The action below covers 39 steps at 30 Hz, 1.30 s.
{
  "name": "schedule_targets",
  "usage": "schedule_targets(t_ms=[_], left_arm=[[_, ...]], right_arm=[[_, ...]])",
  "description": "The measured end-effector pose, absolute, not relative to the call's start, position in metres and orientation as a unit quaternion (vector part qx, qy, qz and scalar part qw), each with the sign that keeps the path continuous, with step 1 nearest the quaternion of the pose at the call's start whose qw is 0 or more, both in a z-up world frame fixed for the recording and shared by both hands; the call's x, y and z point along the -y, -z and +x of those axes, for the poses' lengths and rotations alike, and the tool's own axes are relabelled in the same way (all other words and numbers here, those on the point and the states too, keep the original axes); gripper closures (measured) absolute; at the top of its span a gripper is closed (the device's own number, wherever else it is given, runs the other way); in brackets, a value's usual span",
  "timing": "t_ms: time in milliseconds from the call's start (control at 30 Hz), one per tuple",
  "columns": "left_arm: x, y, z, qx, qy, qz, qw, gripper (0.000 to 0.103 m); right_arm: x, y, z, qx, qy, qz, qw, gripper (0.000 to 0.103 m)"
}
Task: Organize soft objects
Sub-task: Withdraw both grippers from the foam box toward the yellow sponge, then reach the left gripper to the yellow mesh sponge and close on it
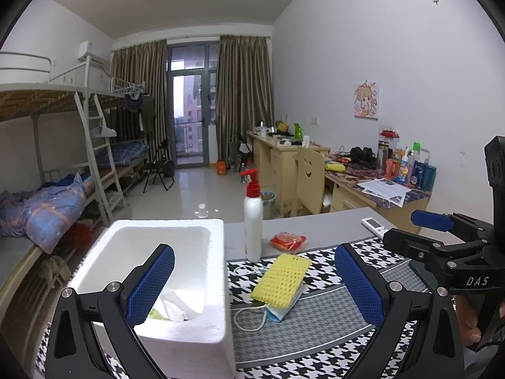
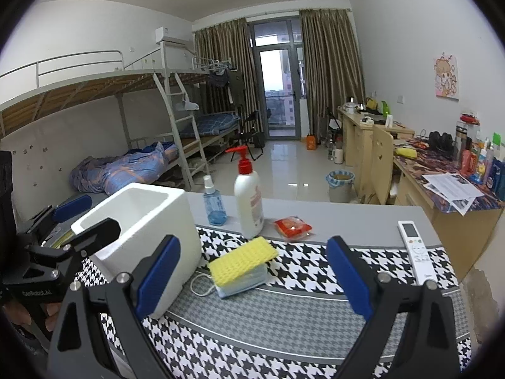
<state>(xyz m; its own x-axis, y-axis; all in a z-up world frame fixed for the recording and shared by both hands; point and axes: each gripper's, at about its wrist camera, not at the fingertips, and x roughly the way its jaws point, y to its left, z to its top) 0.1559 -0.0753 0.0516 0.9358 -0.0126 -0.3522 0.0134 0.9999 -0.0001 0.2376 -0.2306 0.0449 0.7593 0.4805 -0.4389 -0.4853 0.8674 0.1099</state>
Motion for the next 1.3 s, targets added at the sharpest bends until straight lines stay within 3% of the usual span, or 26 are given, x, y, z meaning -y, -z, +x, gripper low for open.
schedule_targets(t_ms=[1300], left_arm=[[0.126, -0.004, 0.211, -0.252, 0.028, 0.02, 0.967, 0.001]], right_arm=[[0.266, -0.014, 0.275, -0.279, -0.228, 0.001, 0.933, 0.007]])
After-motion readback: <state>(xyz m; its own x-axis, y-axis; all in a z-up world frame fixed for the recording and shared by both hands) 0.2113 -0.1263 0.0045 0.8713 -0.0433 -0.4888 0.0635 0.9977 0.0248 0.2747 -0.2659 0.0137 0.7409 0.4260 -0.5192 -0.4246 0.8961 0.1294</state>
